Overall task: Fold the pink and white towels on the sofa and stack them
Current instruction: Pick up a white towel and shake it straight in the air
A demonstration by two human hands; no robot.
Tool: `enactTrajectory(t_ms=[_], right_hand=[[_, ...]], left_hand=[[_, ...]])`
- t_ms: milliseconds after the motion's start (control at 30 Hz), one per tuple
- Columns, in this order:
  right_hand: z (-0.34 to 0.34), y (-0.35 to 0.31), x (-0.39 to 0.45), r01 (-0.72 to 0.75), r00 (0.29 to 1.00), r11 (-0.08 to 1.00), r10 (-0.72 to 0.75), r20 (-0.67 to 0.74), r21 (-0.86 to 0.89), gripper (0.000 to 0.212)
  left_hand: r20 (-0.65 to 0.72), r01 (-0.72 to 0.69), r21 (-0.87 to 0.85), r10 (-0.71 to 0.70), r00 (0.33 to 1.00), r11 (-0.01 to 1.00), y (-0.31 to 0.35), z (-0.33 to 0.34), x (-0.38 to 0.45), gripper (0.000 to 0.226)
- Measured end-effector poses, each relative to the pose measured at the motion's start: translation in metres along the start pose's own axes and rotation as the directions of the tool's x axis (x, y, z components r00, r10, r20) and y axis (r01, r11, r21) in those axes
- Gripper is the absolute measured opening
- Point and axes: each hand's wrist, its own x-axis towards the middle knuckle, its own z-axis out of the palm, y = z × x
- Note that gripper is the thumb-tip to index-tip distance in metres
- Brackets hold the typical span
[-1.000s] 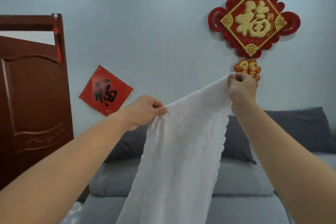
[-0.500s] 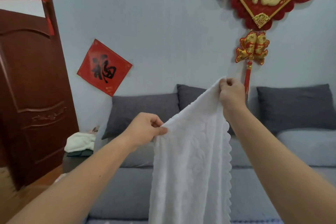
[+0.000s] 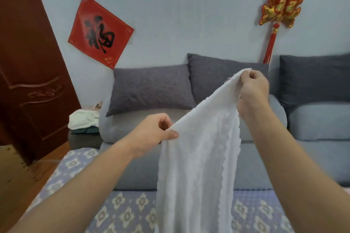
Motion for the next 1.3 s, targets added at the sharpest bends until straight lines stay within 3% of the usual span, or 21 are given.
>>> enactTrajectory(t_ms=[67, 133, 167, 233, 267, 300, 333, 367, 500, 667, 733, 833, 900, 967, 1067, 1133, 1200, 1300], right_hand=[[0.008, -0.006, -0.003, -0.005, 0.999, 0.999, 0.003, 0.034, 0.038, 0.018], [0.023, -0.012, -0.02, 0.055, 0.958, 0.991, -0.019, 0.286, -0.119, 0.014], [0.031, -0.016, -0.031, 0.142, 0.875, 0.958, -0.004, 0.483, -0.25, 0.011], [0.044, -0.014, -0.047, 0.419, 0.583, 0.763, 0.191, 0.79, -0.493, 0.019], [0.049, -0.009, -0.051, 0.553, 0.482, 0.634, 0.285, 0.828, -0.54, 0.025], [0.053, -0.004, -0.05, 0.643, 0.472, 0.509, 0.325, 0.819, -0.572, 0.025], [0.057, -0.003, -0.051, 0.669, 0.507, 0.444, 0.314, 0.802, -0.597, 0.022], [0.059, -0.004, -0.05, 0.646, 0.542, 0.45, 0.298, 0.786, -0.616, 0.019], [0.069, -0.001, -0.049, 0.512, 0.659, 0.576, 0.213, 0.722, -0.637, 0.025], [0.085, -0.01, -0.032, 0.414, 0.873, 0.686, -0.113, 0.474, -0.599, 0.035], [0.092, -0.026, -0.023, 0.453, 0.879, 0.675, -0.229, 0.417, -0.583, 0.032], [0.1, -0.051, -0.005, 0.508, 0.86, 0.619, -0.329, 0.389, -0.6, 0.031], [0.105, -0.061, 0.009, 0.518, 0.852, 0.609, -0.431, 0.299, -0.6, 0.035], [0.114, -0.064, 0.017, 0.53, 0.839, 0.634, -0.487, 0.243, -0.562, 0.038], [0.135, -0.061, 0.014, 0.57, 0.822, 0.654, -0.461, 0.336, -0.498, 0.04], [0.147, -0.059, 0.008, 0.576, 0.817, 0.652, -0.436, 0.378, -0.493, 0.038], [0.153, -0.057, 0.002, 0.574, 0.818, 0.654, -0.42, 0.394, -0.494, 0.035], [0.157, -0.054, -0.006, 0.602, 0.797, 0.613, -0.413, 0.441, -0.512, 0.033]], left_hand=[[-0.034, -0.055, -0.095, 0.052, 0.998, 0.994, 0.01, 0.001, 0.009, 0.028], [-0.009, -0.118, -0.135, 0.118, 0.993, 0.984, 0.025, 0.0, 0.02, 0.025], [0.024, -0.137, -0.146, 0.142, 0.99, 0.98, 0.032, 0.0, 0.026, 0.02], [0.057, -0.153, -0.175, 0.165, 0.985, 0.973, 0.042, -0.005, 0.04, 0.015], [0.042, -0.151, -0.186, 0.161, 0.986, 0.971, 0.044, -0.009, 0.045, 0.015], [0.015, -0.152, -0.19, 0.157, 0.987, 0.97, 0.043, -0.014, 0.05, 0.02], [-0.005, -0.159, -0.197, 0.161, 0.987, 0.968, 0.04, -0.019, 0.054, 0.023], [-0.012, -0.176, -0.21, 0.177, 0.984, 0.962, 0.037, -0.023, 0.057, 0.024], [0.007, -0.312, -0.204, 0.32, 0.947, 0.928, 0.01, -0.026, 0.061, 0.025], [0.086, -0.354, -0.2, 0.376, 0.922, 0.914, -0.035, -0.025, 0.075, 0.025], [0.123, -0.383, -0.209, 0.413, 0.903, 0.9, -0.038, -0.029, 0.079, 0.024], [0.067, -0.46, -0.258, 0.491, 0.869, 0.849, -0.022, -0.044, 0.087, 0.025], [0.054, -0.494, -0.268, 0.525, 0.849, 0.827, -0.006, -0.059, 0.091, 0.026], [0.125, -0.522, -0.205, 0.551, 0.825, 0.828, 0.009, -0.072, 0.094, 0.024], [0.264, -0.568, -0.013, 0.55, 0.792, 0.823, 0.025, -0.075, 0.095, 0.021], [0.154, -0.636, 0.105, 0.62, 0.77, 0.764, 0.03, -0.069, 0.1, 0.022], [-0.015, -0.693, 0.262, 0.721, 0.693, 0.672, 0.033, -0.064, 0.108, 0.026], [-0.2, -0.668, 0.307, 0.733, 0.65, 0.677, 0.042, -0.065, 0.117, 0.022]])
